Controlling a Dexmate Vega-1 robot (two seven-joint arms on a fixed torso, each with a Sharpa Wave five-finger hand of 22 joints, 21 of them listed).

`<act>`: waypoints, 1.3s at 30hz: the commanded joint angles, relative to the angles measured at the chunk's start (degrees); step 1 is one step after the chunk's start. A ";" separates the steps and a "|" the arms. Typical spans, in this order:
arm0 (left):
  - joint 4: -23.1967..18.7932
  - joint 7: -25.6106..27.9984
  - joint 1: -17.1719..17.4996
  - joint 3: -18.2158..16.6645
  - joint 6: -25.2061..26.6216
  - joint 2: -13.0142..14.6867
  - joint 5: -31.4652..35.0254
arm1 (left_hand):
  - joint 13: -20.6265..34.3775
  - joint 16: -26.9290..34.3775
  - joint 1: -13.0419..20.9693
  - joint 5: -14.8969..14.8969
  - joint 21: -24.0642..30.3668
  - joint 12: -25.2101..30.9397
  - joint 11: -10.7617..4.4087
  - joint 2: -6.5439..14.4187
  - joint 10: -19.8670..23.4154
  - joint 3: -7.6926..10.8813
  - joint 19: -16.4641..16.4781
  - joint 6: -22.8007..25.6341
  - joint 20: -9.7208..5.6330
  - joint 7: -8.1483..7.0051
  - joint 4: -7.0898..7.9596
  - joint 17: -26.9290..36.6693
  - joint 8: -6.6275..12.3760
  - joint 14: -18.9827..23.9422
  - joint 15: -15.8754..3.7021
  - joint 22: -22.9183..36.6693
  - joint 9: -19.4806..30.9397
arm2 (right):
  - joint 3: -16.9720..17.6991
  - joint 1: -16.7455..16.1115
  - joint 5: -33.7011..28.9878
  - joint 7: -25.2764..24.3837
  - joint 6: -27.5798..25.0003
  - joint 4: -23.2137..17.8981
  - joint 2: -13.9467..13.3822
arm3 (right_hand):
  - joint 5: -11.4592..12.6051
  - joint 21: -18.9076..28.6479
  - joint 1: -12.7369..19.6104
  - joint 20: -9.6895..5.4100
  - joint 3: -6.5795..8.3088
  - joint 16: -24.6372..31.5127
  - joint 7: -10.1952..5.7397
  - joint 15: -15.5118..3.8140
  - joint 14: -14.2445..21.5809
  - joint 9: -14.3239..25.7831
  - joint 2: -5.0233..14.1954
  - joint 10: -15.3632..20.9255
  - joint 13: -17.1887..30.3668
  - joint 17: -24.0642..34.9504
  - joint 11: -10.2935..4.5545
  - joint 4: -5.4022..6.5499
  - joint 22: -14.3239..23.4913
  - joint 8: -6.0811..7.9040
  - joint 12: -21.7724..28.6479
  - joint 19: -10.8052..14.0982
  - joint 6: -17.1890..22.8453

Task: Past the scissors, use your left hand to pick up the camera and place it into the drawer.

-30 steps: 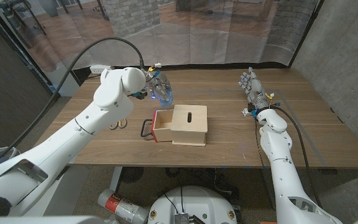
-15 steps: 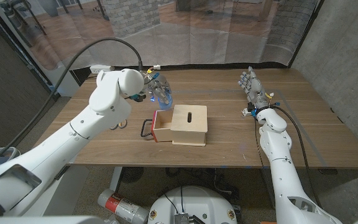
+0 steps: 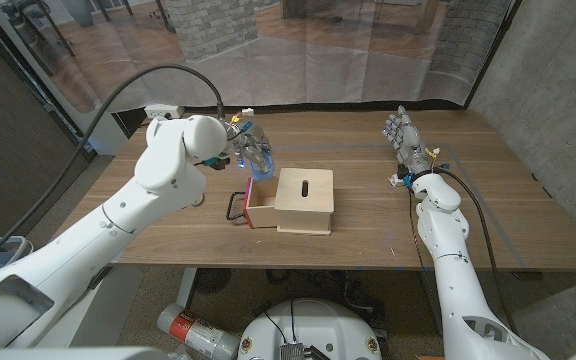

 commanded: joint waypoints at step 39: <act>-1.30 -13.81 -0.42 3.04 0.34 -2.36 9.55 | 0.73 -0.36 0.12 0.34 -1.06 -0.62 -0.24 0.65 1.19 0.70 -1.37 1.42 -0.10 -0.38 0.12 0.27 -0.10 0.49 0.14 0.29 0.13 | 0.18 0.05 0.32 0.22 -0.69 -0.17 0.06 | -0.04 -0.97 -0.19 -0.58 0.00 -0.11 -0.04 0.12 0.57 0.28 0.62 0.50 0.33 0.19 0.01 -0.35 0.15 0.11 0.13 0.81 0.59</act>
